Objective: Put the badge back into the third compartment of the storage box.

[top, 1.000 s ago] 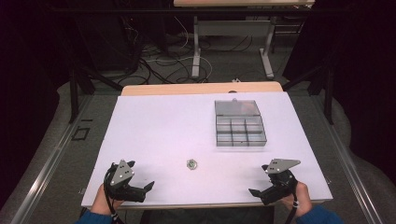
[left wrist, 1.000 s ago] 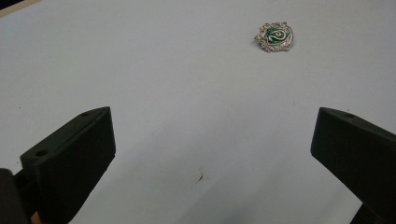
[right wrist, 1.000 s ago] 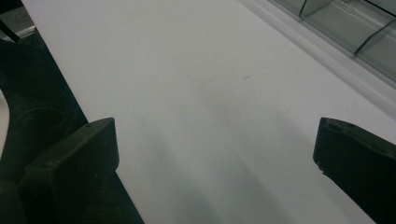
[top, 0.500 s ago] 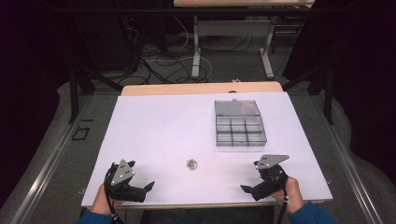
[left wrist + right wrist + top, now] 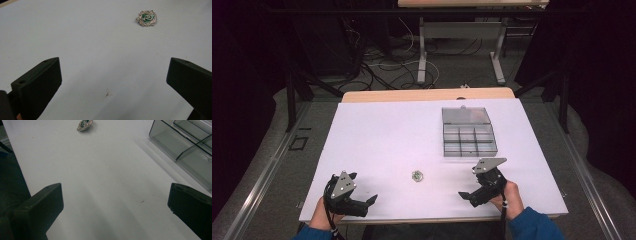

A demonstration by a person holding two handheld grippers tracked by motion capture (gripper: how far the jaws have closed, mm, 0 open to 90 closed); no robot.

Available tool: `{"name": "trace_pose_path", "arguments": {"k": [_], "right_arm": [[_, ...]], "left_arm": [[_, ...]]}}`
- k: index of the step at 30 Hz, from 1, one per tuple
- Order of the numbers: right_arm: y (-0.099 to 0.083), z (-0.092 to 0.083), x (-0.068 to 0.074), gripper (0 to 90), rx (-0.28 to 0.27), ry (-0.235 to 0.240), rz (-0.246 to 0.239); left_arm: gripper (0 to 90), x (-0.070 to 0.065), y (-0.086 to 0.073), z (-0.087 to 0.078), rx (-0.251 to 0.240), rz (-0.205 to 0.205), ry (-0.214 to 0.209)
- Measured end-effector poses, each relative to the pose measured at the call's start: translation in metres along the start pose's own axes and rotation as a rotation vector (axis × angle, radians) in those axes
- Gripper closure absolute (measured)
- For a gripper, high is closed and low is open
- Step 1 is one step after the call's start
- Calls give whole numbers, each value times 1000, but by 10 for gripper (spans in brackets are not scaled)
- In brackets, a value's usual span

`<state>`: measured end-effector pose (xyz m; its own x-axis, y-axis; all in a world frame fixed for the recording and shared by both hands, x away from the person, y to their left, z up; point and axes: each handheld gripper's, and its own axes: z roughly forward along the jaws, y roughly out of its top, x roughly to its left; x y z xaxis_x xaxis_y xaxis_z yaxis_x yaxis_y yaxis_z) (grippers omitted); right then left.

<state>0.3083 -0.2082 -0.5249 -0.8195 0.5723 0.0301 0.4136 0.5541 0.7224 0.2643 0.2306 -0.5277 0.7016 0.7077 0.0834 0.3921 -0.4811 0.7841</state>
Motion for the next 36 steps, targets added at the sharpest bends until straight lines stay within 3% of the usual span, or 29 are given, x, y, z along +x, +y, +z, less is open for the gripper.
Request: {"name": "trace_pose_path", "arguments": {"k": [13, 14, 15, 32, 36], "right_arm": [[20, 20, 0, 0, 11, 32, 14], [22, 25, 1, 0, -14, 35, 16], [24, 24, 1, 0, 15, 35, 15], [42, 56, -2, 0, 4, 46, 20], [48, 67, -2, 0, 27, 62, 20]], "left_arm": [[3, 1, 0, -1, 2, 9, 12], [3, 1, 0, -1, 2, 11, 14], [3, 1, 0, -1, 2, 11, 14], [3, 0, 0, -1, 2, 7, 8], [3, 0, 0, -1, 4, 6, 5]]}}
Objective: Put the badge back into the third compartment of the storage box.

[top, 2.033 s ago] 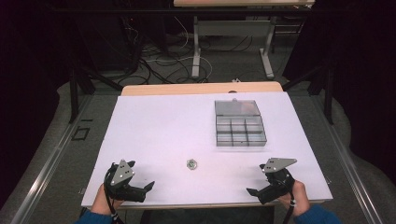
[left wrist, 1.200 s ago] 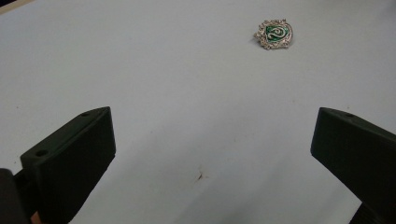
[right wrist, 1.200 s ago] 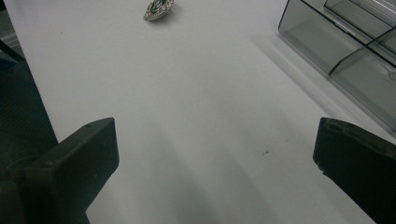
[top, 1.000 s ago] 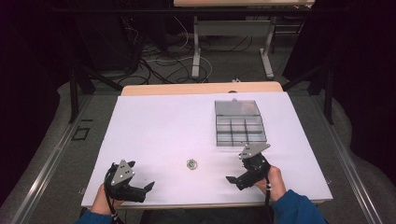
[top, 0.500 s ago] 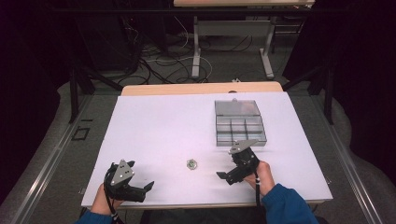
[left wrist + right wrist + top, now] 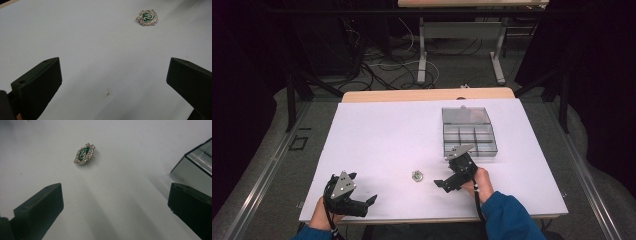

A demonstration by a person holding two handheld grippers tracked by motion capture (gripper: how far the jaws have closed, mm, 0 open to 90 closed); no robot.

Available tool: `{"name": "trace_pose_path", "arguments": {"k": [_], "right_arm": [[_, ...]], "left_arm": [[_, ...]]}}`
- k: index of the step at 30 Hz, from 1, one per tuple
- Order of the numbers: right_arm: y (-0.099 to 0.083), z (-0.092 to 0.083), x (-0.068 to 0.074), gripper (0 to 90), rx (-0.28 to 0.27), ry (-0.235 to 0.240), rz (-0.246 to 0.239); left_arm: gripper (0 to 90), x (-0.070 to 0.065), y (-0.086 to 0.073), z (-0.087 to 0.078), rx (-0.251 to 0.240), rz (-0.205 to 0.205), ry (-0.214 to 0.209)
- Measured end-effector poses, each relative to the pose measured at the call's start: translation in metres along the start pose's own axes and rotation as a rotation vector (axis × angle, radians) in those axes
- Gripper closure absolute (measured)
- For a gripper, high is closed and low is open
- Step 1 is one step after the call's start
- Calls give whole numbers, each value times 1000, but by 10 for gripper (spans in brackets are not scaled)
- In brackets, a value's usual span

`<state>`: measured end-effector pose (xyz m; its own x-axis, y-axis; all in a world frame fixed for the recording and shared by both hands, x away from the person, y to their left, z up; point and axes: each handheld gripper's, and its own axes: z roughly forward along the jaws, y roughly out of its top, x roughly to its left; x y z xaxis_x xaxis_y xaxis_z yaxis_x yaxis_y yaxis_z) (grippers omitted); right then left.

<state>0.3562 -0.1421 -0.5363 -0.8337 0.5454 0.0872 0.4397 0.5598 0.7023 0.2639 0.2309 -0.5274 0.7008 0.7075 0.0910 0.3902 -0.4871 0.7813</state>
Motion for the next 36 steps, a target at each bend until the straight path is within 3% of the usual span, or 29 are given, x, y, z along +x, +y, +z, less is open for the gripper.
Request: {"name": "trace_pose_path", "arguments": {"k": [6, 16, 17, 18, 21, 26, 28, 29, 32, 36], "right_arm": [[9, 15, 4, 0, 4, 15, -27], [18, 34, 9, 0, 24, 3, -26], [20, 36, 10, 0, 29, 9, -6], [21, 37, 9, 10, 19, 13, -22], [25, 41, 12, 76, 35, 11, 12], [27, 44, 11, 193, 19, 8, -6], [29, 45, 14, 291, 28, 16, 31], [29, 46, 13, 311, 20, 20, 13], [30, 47, 14, 350, 27, 31, 34], [32, 51, 18, 407, 27, 33, 23]], "left_arm": [[3, 0, 0, 0, 3, 7, -1], [3, 0, 0, 0, 6, 14, 0], [3, 0, 0, 0, 6, 14, -1], [3, 0, 0, 0, 6, 14, -1], [3, 1, 0, 0, 8, 16, -4], [3, 0, 0, 1, 10, 9, -14], [3, 0, -1, 1, 8, 9, -13], [4, -1, -1, 2, 1, 3, -6], [4, -1, 0, 1, 18, 18, -1], [4, -1, -1, 1, 14, 10, -8]]}}
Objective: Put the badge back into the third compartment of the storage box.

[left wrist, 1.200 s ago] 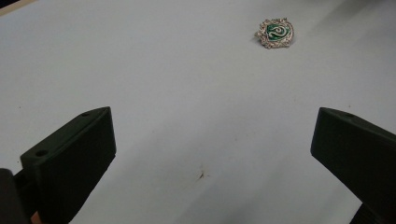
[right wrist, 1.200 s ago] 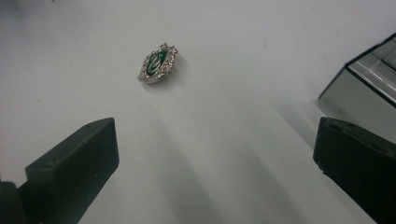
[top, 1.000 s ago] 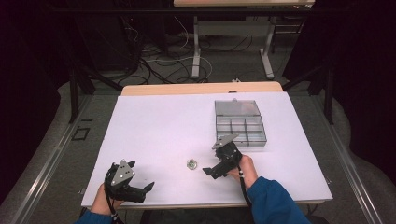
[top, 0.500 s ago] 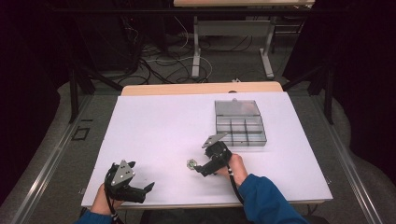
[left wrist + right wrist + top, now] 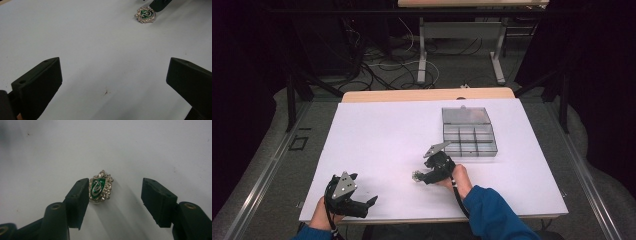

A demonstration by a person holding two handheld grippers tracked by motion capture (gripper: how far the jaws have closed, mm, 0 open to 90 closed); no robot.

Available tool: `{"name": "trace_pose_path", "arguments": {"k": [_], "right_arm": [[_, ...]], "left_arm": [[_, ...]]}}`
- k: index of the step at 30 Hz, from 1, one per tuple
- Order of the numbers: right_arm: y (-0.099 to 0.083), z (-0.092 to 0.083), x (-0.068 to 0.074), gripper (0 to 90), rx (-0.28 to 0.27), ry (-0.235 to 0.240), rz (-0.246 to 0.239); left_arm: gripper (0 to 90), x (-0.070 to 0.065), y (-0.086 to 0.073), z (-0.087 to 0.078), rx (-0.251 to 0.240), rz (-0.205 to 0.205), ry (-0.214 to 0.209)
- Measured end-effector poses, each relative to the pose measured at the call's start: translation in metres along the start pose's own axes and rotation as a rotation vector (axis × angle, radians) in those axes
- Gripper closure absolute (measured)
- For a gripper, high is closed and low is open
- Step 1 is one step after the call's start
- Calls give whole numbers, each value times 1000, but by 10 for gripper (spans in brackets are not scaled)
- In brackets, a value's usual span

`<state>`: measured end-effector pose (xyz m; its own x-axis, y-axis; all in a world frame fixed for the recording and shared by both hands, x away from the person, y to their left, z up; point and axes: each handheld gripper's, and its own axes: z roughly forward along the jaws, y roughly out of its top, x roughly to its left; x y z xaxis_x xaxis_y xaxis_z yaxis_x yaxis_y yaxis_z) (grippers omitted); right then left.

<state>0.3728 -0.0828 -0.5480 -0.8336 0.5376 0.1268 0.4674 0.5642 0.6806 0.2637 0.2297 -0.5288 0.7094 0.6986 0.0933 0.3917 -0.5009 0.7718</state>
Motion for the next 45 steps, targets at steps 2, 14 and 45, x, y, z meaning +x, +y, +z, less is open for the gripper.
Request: {"name": "trace_pose_path", "arguments": {"k": [2, 14, 45], "right_arm": [[1, 3, 3, 469, 13, -5, -7], [1, 10, 10, 630, 36, 4, -51], [3, 1, 15, 747, 20, -12, -24]], "left_arm": [[4, 0, 0, 0, -1, 2, 0], [5, 0, 0, 0, 2, 0, -6], [7, 0, 0, 1, 11, 7, -11]]}}
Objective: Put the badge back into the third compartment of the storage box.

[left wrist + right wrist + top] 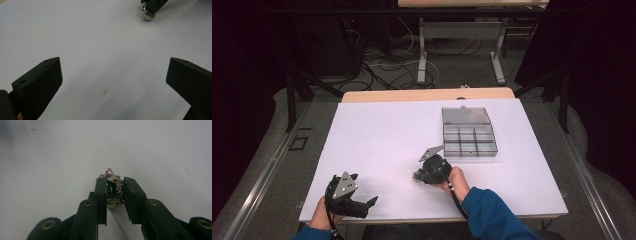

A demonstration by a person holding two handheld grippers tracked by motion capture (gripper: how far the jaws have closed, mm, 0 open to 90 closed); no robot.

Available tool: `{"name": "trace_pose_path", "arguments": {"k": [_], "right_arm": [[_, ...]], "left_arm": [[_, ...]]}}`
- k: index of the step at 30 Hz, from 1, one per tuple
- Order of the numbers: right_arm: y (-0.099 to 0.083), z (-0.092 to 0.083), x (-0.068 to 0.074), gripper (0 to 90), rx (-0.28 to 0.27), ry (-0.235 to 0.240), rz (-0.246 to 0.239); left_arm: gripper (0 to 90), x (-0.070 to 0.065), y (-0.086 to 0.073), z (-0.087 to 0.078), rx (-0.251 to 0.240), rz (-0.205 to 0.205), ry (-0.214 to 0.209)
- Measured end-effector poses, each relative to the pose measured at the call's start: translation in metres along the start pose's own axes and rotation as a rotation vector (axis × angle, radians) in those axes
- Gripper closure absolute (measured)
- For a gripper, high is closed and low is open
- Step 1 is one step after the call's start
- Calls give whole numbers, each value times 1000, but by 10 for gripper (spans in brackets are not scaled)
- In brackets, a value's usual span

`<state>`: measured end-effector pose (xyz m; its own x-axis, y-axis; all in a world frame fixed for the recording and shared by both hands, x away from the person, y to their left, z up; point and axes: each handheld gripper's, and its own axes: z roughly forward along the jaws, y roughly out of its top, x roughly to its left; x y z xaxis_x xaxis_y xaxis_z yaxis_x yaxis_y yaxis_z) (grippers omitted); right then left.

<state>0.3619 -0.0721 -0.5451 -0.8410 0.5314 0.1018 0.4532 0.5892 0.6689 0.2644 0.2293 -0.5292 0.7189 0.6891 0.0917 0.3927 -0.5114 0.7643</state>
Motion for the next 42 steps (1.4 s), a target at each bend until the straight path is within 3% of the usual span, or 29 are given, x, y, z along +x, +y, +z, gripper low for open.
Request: {"name": "trace_pose_path", "arguments": {"k": [3, 5, 6, 10, 15, 21, 23, 27, 29, 42], "right_arm": [[0, -5, -2, 812, -10, 39, 45], [0, -7, -3, 821, -16, 53, 46], [0, -7, -4, 832, -28, 52, 23], [1, -9, -3, 869, -35, 90, 38], [1, -10, 2, 881, -39, 98, 37], [1, -12, 1, 882, -56, 86, 16], [1, -15, 1, 882, -63, 83, 46], [1, -20, 0, 882, -68, 68, 31], [1, -21, 0, 882, -99, 60, 15], [-4, -50, 1, 882, -146, 13, 31]], "left_arm": [[7, 0, 0, 0, 1, -2, 0], [7, 0, 0, 0, 1, -2, 1], [7, 0, 0, 0, 0, -2, 1], [7, 0, 0, 0, 2, -2, 3], [7, 0, 0, -1, 0, -3, 2], [8, 0, 0, -1, -4, -5, 4], [8, 0, 0, -1, 2, -4, 6], [8, 0, 0, -1, -4, -6, 6], [8, 0, 0, -1, -5, -6, 6], [8, 0, 0, -1, -10, 0, 10]]}}
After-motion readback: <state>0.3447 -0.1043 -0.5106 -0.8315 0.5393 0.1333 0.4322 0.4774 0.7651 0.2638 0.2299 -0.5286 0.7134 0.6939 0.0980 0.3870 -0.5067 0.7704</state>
